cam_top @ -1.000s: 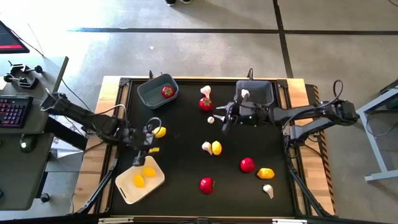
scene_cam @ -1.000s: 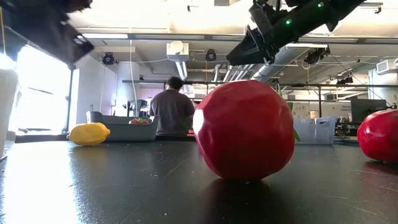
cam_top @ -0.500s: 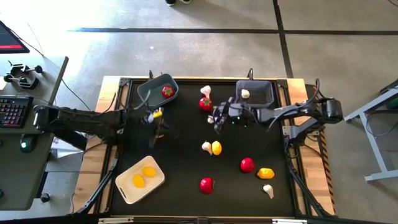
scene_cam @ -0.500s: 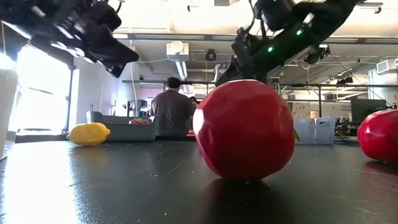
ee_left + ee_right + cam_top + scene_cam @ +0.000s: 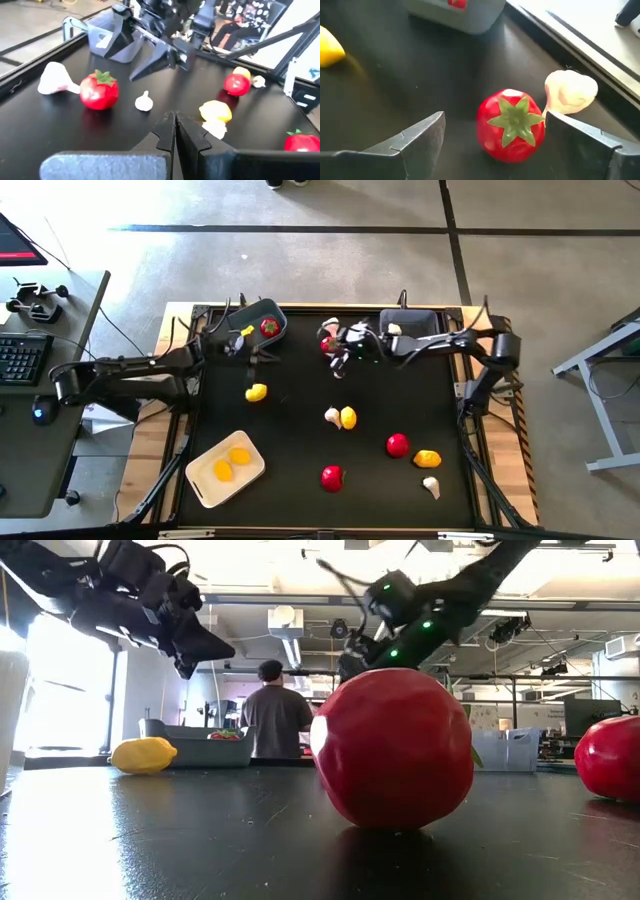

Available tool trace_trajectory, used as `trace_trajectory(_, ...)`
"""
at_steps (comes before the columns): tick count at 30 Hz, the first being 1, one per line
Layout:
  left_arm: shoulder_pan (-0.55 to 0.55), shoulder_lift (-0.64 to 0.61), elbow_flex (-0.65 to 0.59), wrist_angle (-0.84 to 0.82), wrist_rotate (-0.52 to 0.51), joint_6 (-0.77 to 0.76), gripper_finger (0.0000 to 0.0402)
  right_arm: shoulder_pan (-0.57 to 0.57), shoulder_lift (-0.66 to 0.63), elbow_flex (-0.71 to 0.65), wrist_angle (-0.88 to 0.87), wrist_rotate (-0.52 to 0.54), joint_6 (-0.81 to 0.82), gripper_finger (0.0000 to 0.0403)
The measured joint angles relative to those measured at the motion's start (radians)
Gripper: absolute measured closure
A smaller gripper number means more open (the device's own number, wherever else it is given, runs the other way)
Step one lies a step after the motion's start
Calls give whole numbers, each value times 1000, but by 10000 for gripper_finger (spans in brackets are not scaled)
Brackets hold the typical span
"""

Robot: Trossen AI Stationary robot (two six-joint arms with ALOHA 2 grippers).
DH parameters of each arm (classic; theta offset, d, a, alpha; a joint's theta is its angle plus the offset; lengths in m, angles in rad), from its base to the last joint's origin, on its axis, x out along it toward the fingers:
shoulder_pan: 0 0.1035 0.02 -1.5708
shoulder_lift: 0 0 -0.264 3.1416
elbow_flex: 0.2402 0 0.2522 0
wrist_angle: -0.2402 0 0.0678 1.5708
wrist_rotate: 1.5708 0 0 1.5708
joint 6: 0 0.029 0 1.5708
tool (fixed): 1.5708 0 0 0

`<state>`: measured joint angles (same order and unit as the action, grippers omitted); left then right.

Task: Sort produce into baskets
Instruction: Put the red tomato into the white bin

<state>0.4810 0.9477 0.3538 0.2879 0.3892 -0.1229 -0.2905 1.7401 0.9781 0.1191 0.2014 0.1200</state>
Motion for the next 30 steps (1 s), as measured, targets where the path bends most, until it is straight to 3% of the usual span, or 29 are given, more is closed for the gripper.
trace_trajectory(7,5,18,0,2,40,-7,401,0,120,139,-120,85,-97,66)
trace_trajectory(14,7,20,0,19,29,9,401,-17,155,164,-141,57,-95,70)
trace_trajectory(30,43,20,0,31,18,37,401,-46,199,168,-153,-7,-84,120)
